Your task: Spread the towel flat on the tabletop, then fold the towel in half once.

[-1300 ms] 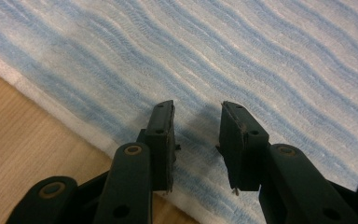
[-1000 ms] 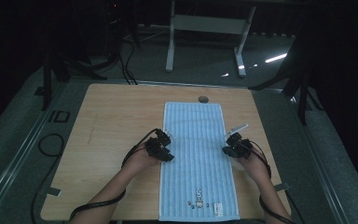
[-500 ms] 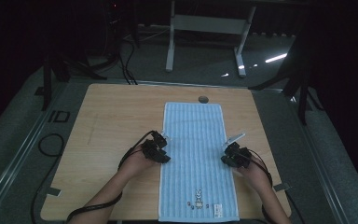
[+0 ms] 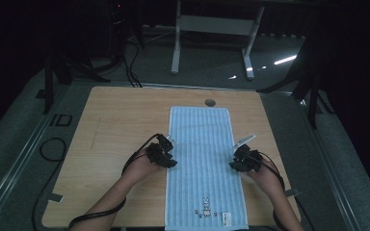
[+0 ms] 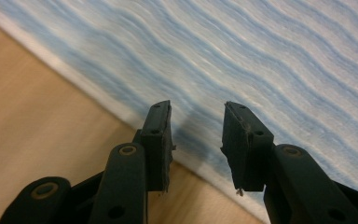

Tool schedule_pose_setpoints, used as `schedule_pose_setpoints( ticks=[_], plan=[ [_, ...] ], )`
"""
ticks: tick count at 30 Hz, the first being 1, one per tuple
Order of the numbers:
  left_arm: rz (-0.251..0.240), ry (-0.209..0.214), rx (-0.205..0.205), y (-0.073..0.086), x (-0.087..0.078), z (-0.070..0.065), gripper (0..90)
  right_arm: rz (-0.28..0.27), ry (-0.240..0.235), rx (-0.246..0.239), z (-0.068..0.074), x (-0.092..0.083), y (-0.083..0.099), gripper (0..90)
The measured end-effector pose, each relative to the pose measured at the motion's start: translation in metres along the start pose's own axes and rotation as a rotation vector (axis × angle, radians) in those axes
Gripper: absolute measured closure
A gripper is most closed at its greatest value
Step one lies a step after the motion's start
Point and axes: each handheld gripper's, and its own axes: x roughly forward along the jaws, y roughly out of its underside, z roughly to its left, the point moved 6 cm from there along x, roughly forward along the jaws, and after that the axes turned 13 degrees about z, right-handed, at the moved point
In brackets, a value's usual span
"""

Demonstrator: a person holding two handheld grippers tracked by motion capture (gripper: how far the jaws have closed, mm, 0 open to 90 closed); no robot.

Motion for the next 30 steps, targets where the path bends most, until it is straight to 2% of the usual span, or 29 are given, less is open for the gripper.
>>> schedule_pose_setpoints(
  ticks=[1, 8, 9, 10, 17, 22, 27, 30],
  plan=[
    [0.002, -0.015, -0.002, 0.000, -0.002, 0.002, 61.8, -0.004, 0.007, 0.006, -0.002, -0.002, -0.001, 63.6],
    [-0.007, -0.017, -0.038, -0.003, -0.008, 0.014, 59.9, -0.015, 0.000, 0.042, -0.017, -0.012, -0.008, 54.9],
    [-0.006, -0.035, -0.050, -0.004, -0.009, 0.021, 59.9, -0.020, 0.002, 0.045, -0.020, -0.012, -0.010, 54.6],
    [-0.007, -0.035, -0.058, -0.005, -0.010, 0.023, 59.9, -0.017, 0.002, 0.059, -0.025, -0.013, -0.013, 53.5],
    [-0.015, -0.051, -0.107, -0.013, -0.008, 0.042, 58.2, 0.016, 0.022, 0.089, -0.052, -0.012, -0.028, 53.1],
    [-0.035, -0.059, -0.153, -0.024, -0.007, 0.058, 57.1, -0.002, 0.014, 0.136, -0.071, -0.012, -0.042, 56.2],
    [-0.046, -0.079, -0.175, -0.035, -0.005, 0.069, 54.9, -0.011, 0.022, 0.178, -0.084, -0.008, -0.059, 56.7],
    [-0.040, -0.089, -0.187, -0.041, -0.002, 0.076, 52.6, 0.002, 0.026, 0.171, -0.088, -0.002, -0.070, 56.2]
  ],
)
